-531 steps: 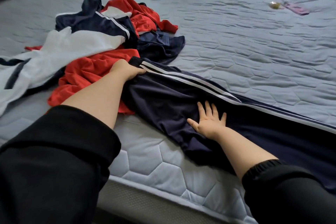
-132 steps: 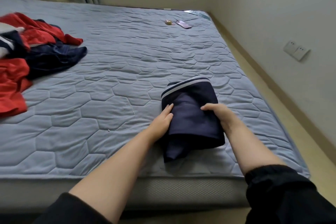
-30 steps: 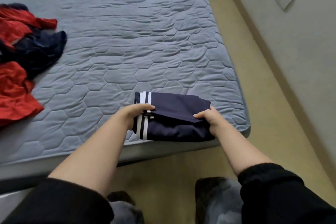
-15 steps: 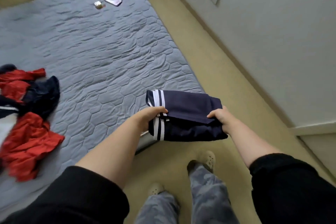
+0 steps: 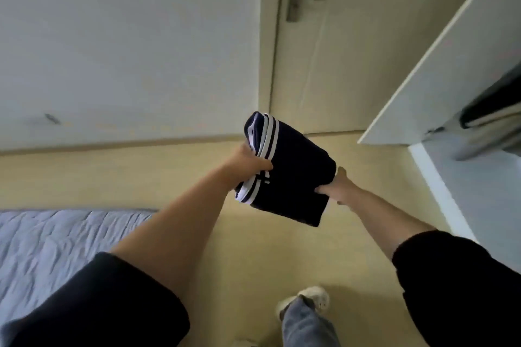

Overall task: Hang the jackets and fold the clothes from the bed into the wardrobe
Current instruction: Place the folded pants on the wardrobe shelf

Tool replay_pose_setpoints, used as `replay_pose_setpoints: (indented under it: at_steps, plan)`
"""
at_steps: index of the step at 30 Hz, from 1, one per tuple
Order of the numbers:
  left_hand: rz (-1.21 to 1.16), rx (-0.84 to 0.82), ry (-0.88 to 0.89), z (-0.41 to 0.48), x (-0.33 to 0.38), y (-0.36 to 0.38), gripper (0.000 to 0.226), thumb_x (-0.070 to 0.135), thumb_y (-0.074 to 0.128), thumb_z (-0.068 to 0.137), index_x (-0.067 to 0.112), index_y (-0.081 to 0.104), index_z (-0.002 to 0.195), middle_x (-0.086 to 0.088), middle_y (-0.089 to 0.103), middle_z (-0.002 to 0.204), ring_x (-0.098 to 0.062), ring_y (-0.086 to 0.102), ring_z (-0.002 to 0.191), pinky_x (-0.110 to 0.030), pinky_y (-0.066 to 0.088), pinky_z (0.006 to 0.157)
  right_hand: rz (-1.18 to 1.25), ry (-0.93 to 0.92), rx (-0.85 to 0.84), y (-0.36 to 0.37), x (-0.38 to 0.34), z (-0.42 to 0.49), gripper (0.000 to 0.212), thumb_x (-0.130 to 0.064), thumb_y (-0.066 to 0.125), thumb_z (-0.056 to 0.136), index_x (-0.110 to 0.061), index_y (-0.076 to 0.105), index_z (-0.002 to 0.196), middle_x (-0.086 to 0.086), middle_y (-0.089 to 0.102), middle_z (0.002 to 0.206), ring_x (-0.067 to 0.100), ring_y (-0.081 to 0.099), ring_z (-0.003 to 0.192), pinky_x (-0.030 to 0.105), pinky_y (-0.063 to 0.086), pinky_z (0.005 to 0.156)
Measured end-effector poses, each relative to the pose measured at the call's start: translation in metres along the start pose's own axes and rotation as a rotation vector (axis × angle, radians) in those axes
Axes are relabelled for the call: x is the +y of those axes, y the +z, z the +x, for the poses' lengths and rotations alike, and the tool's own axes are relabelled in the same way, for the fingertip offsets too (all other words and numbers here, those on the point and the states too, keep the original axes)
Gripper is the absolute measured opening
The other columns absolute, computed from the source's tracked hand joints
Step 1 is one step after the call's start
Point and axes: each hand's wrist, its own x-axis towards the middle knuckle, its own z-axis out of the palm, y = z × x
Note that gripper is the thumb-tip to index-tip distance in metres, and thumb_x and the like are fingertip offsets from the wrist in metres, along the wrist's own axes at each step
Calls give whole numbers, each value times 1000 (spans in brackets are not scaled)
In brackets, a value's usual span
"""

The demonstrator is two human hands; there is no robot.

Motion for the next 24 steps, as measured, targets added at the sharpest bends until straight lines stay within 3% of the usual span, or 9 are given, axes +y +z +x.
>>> replay_pose_setpoints:
  at_steps: [3, 5, 8, 12, 16, 18, 20, 22, 24]
  plan:
    - [411, -141, 290, 25, 96, 77, 63, 17, 69, 69, 22, 44, 126, 3, 60, 100, -21, 58, 93, -33, 47, 79, -76, -179, 195, -111, 21, -21, 110, -27, 79, 76, -12, 1, 152, 9, 19, 156, 28, 25, 142, 40, 29, 110]
    - [661, -224, 491, 32, 155, 125, 60, 18, 68, 66, 24, 45, 122, 3, 61, 96, -22, 58, 88, -31, 48, 74, -79, -294, 281, -176, 32, -38, 111, -32, 80, 74, -21, 2, 153, 1, 13, 159, 22, 17, 145, 40, 22, 116]
    - [765, -354, 662, 35, 230, 183, 57, 16, 68, 66, 26, 48, 119, 5, 62, 97, -19, 59, 88, -26, 45, 72, -8, -409, 269, -256, 40, -62, 97, -31, 85, 65, -29, 29, 144, -7, 43, 144, 17, 40, 134, 37, 34, 109]
    - [615, -443, 658, 56, 300, 226, 58, 8, 70, 69, 24, 52, 123, 4, 63, 103, -16, 61, 93, -22, 47, 76, 123, -303, 254, -340, 48, -73, 67, -36, 88, 58, -27, 61, 119, -4, 68, 113, 17, 65, 104, 39, 49, 97]
    - [516, -496, 617, 106, 337, 248, 61, 4, 70, 71, 27, 48, 123, 6, 62, 105, -18, 61, 101, -22, 48, 74, 66, -254, 287, -393, 30, -62, 41, -22, 87, 64, -20, 70, 101, 0, 72, 100, 19, 68, 95, 36, 54, 89]
    - [619, -552, 595, 132, 353, 258, 75, 8, 74, 72, 26, 37, 134, 5, 57, 120, -21, 55, 116, -26, 48, 87, -52, -239, 333, -417, 11, -55, 39, -24, 85, 66, -17, 71, 102, 1, 72, 98, 17, 68, 90, 33, 55, 85]
    - [742, -561, 611, 155, 378, 268, 106, 18, 81, 70, 25, 12, 149, 2, 40, 142, -24, 39, 133, -36, 38, 106, -202, -217, 367, -443, -11, -52, 36, -24, 82, 68, -11, 72, 100, 4, 71, 95, 17, 67, 86, 34, 57, 82]
    - [873, -449, 792, 172, 418, 283, 125, 34, 85, 66, 28, -6, 151, -3, 21, 154, -28, 24, 141, -43, 27, 113, -316, -178, 395, -470, -30, -48, 34, -24, 81, 69, -5, 72, 95, 9, 71, 93, 21, 67, 84, 36, 57, 77]
    - [1084, -315, 1110, 181, 465, 306, 127, 50, 83, 62, 30, -5, 151, -5, 14, 158, -29, 17, 144, -49, 22, 115, -405, -132, 425, -499, -46, -43, 36, -26, 82, 68, -3, 70, 93, 12, 70, 92, 22, 67, 81, 36, 57, 72]
